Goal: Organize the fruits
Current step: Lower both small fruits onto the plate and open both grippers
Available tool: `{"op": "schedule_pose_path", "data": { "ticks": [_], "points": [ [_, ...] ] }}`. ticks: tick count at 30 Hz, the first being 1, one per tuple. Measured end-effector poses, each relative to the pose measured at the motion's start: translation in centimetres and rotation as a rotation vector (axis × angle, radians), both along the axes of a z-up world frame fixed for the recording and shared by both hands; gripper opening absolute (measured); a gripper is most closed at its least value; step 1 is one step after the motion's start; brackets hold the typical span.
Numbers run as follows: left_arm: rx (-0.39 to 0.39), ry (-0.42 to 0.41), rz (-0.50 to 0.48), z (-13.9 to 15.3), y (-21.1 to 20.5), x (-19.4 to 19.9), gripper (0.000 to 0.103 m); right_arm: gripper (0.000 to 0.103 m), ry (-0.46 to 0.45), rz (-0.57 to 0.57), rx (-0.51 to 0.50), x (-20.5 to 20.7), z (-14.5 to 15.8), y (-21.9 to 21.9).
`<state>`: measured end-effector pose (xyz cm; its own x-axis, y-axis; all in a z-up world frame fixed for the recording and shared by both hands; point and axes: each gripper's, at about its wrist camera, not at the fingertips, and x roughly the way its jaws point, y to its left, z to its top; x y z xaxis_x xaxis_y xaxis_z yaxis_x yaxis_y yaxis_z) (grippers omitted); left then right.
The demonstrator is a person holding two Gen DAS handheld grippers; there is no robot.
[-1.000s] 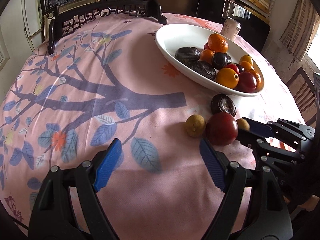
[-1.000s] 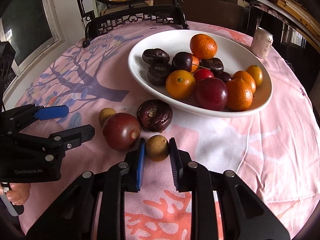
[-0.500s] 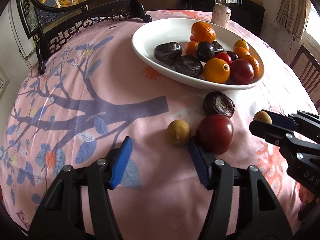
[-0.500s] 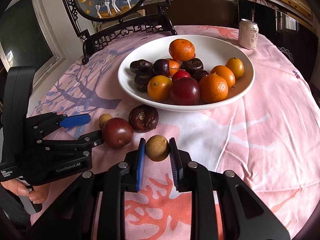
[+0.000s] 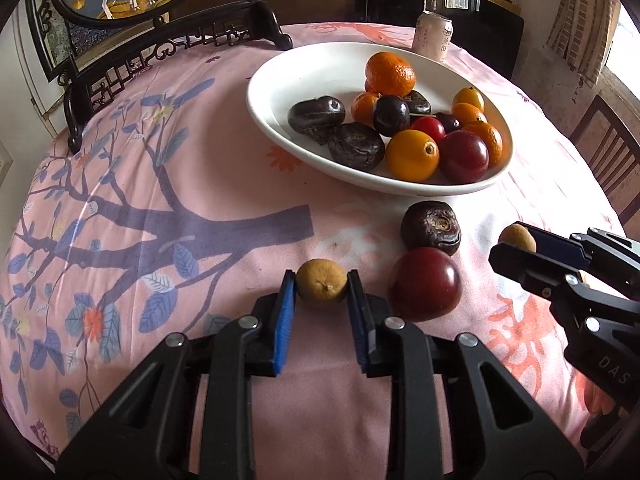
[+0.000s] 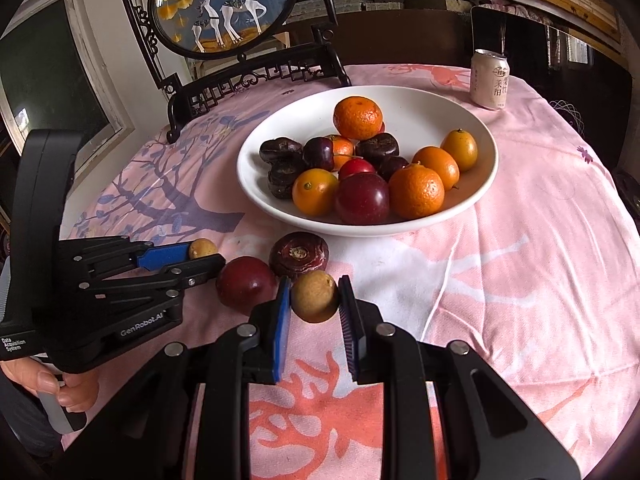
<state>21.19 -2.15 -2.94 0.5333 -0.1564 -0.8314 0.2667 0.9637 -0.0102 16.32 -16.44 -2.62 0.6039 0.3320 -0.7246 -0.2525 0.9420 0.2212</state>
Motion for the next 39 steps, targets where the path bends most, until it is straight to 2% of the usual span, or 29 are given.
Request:
{"op": "schedule_pose_path", "data": {
  "ticks": [8, 14, 17, 25, 34, 35, 36, 39],
  "points": [
    [-0.064, -0.082, -0.026, 5.0, 0.2, -1.5, 0.026, 0.024, -0.086, -0.057, 0.032, -0.6, 3.3, -1.6],
    [-0.085, -0.125, -0.047, 7.8, -1.8, 1.1, 0.026, 0.024, -0.158, -0.064, -0.026, 1.0, 6.0, -2.1],
    [-0.093, -0.106, -0.036, 7.6, -2.6, 3.7, 0.026, 0.024, -0.171, -0.075, -0.042, 2.6, 6.1, -2.2],
    [-0.081, -0.045, 0.021, 5.0, -3.9, 9.1, 0.026, 0.023, -0.131, -0.064, -0.073, 7.3, 4.1, -1.6],
    [-0.069, -0.036, 0.036, 3.8, -4.7, 11.5, 0.027, 0.024, -0.096, -0.062, -0.096, 9.9, 2.3, -1.5],
    [-0.076, -0.035, 0.042, 3.8, -4.7, 11.7, 0.041, 0.032, -0.095, -0.064, -0.103, 10.0, 2.1, -1.6],
    [-0.081, -0.043, 0.056, 4.0, -4.6, 11.8, 0.062, 0.036, -0.103, -0.075, -0.118, 10.1, 2.1, -1.6],
    [-0.096, -0.076, 0.069, 4.7, -4.3, 11.3, 0.064, 0.037, -0.105, -0.079, -0.096, 9.6, 2.3, -2.0]
  ]
}}
